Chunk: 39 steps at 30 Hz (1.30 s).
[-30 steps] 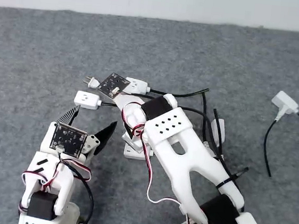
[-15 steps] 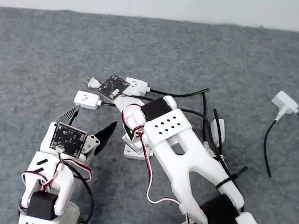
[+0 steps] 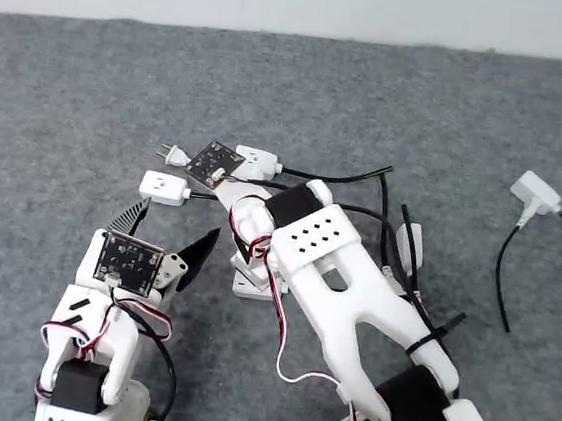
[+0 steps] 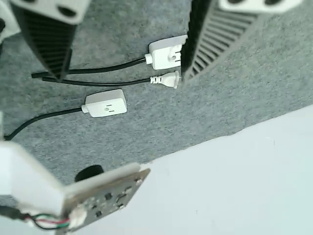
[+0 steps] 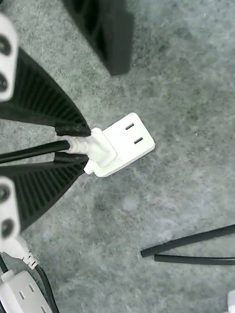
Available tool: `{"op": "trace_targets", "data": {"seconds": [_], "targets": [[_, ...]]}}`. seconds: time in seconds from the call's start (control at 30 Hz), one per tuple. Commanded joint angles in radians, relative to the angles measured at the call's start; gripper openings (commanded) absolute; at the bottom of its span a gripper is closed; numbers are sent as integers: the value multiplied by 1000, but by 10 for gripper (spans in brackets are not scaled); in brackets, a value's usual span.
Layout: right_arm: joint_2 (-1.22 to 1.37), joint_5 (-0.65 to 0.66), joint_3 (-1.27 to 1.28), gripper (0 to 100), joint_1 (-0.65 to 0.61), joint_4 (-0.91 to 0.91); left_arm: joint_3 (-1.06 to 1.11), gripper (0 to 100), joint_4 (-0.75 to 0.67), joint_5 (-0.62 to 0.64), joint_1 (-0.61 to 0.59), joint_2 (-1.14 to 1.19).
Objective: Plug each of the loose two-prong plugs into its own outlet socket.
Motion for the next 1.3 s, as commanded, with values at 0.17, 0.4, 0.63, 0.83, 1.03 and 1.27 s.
{"op": "trace_targets", "data": {"seconds": [0.17, 0.4, 0.63, 0.83, 1.03, 1.27], "targets": [[-15, -6, 2, 9, -5, 8, -12, 349, -31, 11, -3, -2], [-7, -6, 11, 9, -2, -8, -12, 349, -31, 11, -3, -2], [-5, -5, 58, 9, -2, -67, -12, 349, -31, 11, -3, -2], [-5, 15, 97, 9, -1, -111, -12, 349, -31, 11, -3, -2], [-15, 15, 98, 9, 1, -91, -10, 349, -32, 11, -3, -2], [-16, 15, 95, 9, 10, -51, -10, 349, -34, 11, -3, -2]]}}
